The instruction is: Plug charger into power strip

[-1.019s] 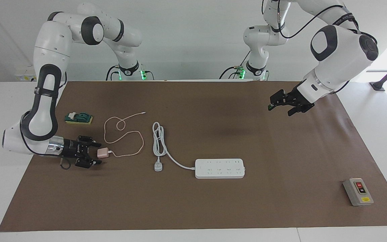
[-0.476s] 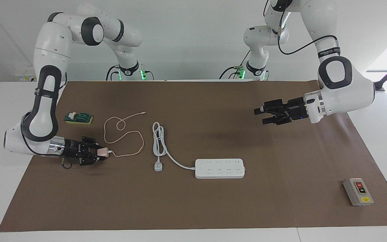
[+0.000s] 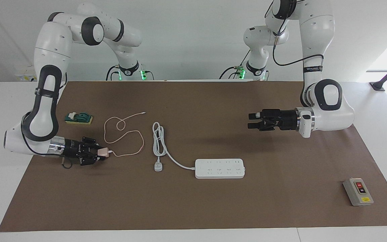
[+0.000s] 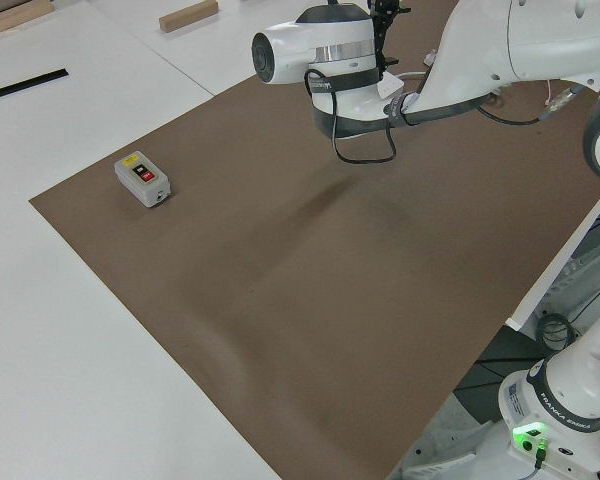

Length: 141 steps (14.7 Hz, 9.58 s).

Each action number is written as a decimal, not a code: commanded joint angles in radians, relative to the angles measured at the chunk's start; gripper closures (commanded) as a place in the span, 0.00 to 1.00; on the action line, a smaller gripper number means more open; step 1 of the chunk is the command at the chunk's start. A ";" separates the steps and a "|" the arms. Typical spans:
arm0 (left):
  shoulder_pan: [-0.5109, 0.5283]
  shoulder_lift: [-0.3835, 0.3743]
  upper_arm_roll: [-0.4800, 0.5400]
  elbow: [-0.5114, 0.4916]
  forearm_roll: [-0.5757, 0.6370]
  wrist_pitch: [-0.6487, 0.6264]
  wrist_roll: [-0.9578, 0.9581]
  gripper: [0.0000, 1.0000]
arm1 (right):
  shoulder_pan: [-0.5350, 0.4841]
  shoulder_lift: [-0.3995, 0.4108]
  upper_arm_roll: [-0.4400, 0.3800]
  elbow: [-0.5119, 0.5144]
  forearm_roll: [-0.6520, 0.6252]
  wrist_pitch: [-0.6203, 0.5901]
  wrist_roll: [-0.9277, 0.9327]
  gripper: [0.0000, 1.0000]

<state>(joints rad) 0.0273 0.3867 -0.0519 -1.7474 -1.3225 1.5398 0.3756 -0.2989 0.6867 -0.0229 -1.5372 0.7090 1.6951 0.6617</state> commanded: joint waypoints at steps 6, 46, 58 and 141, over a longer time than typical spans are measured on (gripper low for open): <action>0.002 -0.129 -0.003 -0.377 -0.202 -0.021 0.160 0.00 | 0.159 -0.131 0.024 0.003 0.056 -0.006 0.335 1.00; -0.113 -0.002 0.003 -0.273 -0.328 0.103 0.447 0.04 | 0.831 -0.207 0.024 0.023 0.225 0.500 0.927 1.00; -0.099 -0.005 0.001 -0.268 -0.333 0.029 0.447 1.00 | 0.831 -0.207 0.024 0.023 0.227 0.500 0.929 1.00; -0.380 0.218 -0.032 0.393 1.381 0.404 -2.281 1.00 | 0.276 -0.777 0.012 -0.112 -0.752 -0.224 -0.722 0.00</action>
<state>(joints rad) -0.3350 0.5861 -0.0997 -1.3633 0.0392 1.9192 -1.8843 -0.0075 -0.0676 -0.0212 -1.6227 -0.0391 1.4636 -0.0349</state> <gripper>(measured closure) 0.687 0.000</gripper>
